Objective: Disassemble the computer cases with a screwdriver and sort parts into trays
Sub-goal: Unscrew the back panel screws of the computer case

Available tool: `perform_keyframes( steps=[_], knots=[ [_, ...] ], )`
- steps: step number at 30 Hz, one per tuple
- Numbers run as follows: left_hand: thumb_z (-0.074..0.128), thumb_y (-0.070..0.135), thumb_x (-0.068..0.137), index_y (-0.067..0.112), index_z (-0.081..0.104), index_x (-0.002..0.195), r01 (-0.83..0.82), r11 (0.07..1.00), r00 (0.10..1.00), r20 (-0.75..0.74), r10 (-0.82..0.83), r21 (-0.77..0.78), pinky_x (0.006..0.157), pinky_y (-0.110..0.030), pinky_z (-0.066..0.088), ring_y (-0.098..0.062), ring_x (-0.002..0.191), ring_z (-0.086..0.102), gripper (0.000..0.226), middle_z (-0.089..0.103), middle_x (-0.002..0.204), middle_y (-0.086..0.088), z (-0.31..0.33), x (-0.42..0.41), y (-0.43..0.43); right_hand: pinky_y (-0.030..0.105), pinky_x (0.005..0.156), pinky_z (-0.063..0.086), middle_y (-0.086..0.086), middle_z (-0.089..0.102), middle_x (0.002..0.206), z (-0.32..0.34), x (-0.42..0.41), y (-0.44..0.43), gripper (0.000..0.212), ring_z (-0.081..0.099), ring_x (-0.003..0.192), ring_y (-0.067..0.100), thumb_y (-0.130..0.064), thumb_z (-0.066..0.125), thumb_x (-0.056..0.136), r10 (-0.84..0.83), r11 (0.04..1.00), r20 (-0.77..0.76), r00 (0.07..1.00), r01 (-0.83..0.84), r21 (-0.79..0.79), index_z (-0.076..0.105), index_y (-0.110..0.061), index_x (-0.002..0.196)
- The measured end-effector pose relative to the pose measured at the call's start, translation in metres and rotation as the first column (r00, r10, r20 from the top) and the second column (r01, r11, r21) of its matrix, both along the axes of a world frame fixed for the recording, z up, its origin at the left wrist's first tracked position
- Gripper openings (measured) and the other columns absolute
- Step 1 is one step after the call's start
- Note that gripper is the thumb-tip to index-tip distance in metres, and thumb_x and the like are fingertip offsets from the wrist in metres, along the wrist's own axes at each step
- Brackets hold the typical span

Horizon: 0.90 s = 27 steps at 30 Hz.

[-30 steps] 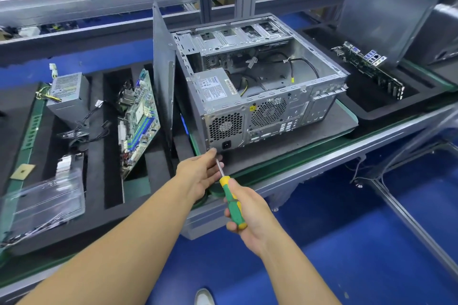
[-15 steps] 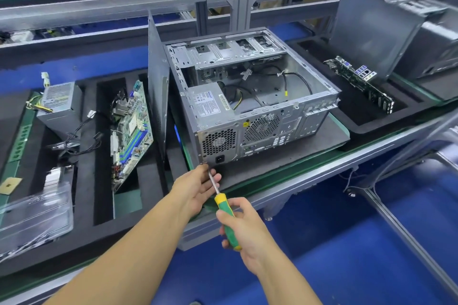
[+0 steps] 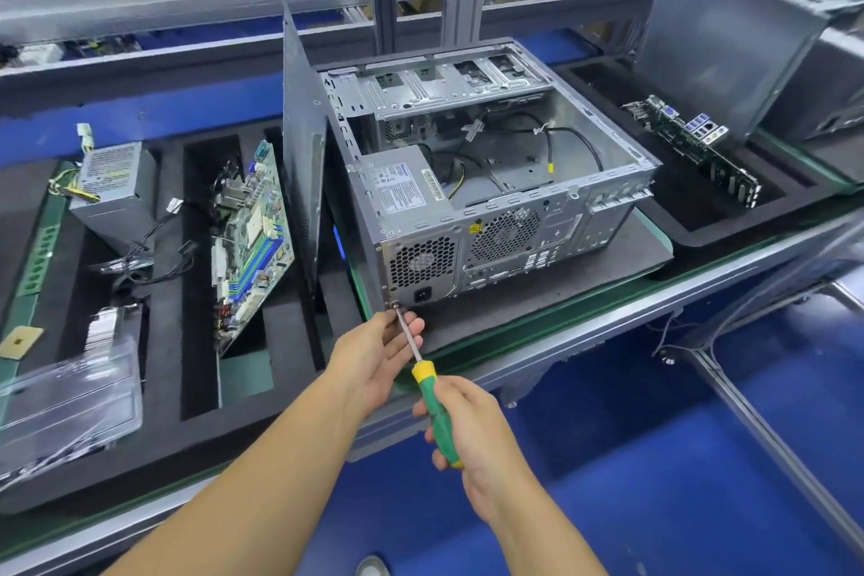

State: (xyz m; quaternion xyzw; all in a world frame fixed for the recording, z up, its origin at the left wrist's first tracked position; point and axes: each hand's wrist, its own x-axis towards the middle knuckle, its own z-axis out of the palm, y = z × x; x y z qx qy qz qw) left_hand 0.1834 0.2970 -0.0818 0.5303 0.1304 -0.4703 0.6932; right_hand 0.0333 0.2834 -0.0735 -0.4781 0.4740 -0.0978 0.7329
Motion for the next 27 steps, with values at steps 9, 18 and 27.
perform_keyframes(
  steps=[9,18,27],
  knots=[
    [0.059,0.015,0.099,0.002,0.062,0.109,-0.016,0.999,1.000,0.009,0.016,-0.052,0.072,-0.032,0.058,-0.021,0.085,0.076,0.017,0.077,0.093,-0.012,-0.003,-0.001,0.002,0.024,0.058,0.047,-0.011,0.073,0.092,-0.003,0.000,0.004,0.011,0.059,0.072,0.006,-0.030,0.060,0.098,-0.017,0.987,-0.013,1.000,0.015,-0.160,0.070,-0.035,0.101],
    [0.068,0.007,0.091,-0.004,0.066,0.104,0.003,0.998,0.998,0.066,0.001,-0.068,0.063,-0.028,0.060,-0.025,0.090,0.075,0.017,0.076,0.096,-0.017,-0.010,0.002,0.003,0.024,0.054,0.050,-0.001,0.065,0.100,-0.002,0.002,-0.002,0.025,0.062,0.060,0.009,-0.040,0.062,0.096,-0.015,0.991,-0.066,0.998,0.006,-0.135,0.053,-0.031,0.118],
    [0.062,0.007,0.095,-0.006,0.062,0.105,0.034,0.997,0.998,0.059,-0.030,-0.072,0.066,-0.031,0.062,-0.027,0.090,0.075,0.016,0.075,0.099,-0.020,-0.009,0.003,0.005,0.033,0.060,0.055,0.003,0.076,0.097,-0.005,-0.003,0.001,0.016,0.062,0.066,0.017,-0.026,0.058,0.101,0.063,0.995,0.038,0.997,-0.066,0.071,0.058,-0.012,0.109]
  ],
)
